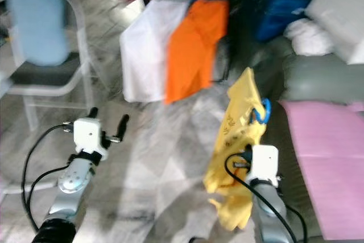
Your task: Hang hanger
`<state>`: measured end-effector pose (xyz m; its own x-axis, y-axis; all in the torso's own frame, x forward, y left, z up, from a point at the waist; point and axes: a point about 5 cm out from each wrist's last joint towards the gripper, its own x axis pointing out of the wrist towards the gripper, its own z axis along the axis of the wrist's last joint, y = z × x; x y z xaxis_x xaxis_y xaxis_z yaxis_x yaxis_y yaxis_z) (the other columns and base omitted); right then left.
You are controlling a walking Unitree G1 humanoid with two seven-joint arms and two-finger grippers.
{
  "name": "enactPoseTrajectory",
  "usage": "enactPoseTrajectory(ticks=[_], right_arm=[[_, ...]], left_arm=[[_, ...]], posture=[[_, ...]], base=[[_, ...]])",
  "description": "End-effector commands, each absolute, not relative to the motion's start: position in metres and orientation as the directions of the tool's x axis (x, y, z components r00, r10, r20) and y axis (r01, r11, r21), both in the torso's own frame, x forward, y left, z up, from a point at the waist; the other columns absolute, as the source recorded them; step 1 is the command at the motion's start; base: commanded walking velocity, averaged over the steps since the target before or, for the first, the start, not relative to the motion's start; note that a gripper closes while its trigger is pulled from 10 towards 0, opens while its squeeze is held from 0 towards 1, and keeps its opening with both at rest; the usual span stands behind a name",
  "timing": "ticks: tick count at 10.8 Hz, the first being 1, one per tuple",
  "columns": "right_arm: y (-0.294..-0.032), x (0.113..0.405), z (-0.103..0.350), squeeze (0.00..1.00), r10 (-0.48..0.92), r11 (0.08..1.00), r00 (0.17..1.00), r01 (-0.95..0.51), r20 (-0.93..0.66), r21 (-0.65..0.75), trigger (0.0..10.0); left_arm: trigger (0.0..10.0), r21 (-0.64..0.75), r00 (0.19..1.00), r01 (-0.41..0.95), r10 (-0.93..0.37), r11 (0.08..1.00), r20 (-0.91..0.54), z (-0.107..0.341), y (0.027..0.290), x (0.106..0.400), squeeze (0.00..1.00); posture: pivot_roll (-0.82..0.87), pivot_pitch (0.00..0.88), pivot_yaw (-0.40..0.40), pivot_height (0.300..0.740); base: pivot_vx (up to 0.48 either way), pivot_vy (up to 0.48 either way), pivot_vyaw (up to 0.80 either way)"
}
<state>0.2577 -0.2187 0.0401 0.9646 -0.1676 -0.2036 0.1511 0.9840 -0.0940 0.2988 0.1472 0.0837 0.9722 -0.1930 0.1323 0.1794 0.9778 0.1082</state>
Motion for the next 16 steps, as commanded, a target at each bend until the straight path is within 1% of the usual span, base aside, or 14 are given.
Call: enactPoseTrajectory(ticks=[1,5,9,10,16], right_arm=[[-0.216,0.264,0.053,0.0,-0.162,0.985,0.976,0.151,-0.146,-0.087,10.0],[-0.208,0.268,0.053,0.0,-0.123,0.99,0.98,0.111,-0.155,-0.085,10.0],[-0.204,0.27,0.051,0.0,-0.115,0.992,0.979,0.105,-0.17,-0.068,10.0],[-0.204,0.27,0.051,0.0,-0.116,0.992,0.978,0.105,-0.171,-0.068,10.0],[-0.198,0.273,0.048,0.0,-0.096,0.994,0.978,0.085,-0.187,-0.066,10.0]], left_arm=[[10.0,0.112,0.976,0.172,-0.185,0.979,0.118,0.082,0.152,0.298,0.0],[10.0,0.103,0.973,0.191,-0.202,0.976,0.111,0.08,0.148,0.297,0.0],[10.0,0.058,0.962,0.256,-0.26,0.965,0.079,0.075,0.141,0.297,0.0],[10.0,0.045,0.964,0.252,-0.255,0.967,0.069,0.073,0.142,0.298,0.0],[10.0,0.01,0.963,0.265,-0.266,0.964,0.036,0.067,0.138,0.299,0.0]], posture=[[-0.14,0.08,-0.029,0.74],[-0.13,0.075,-0.031,0.74],[-0.13,0.079,-0.03,0.74],[-0.13,0.078,-0.029,0.74],[-0.13,0.068,-0.03,0.74]], base=[[0.379,0.0,0.0],[0.462,0.0,0.0],[0.48,0.0,0.0],[0.48,0.0,-0.46],[0.48,0.0,0.0]])
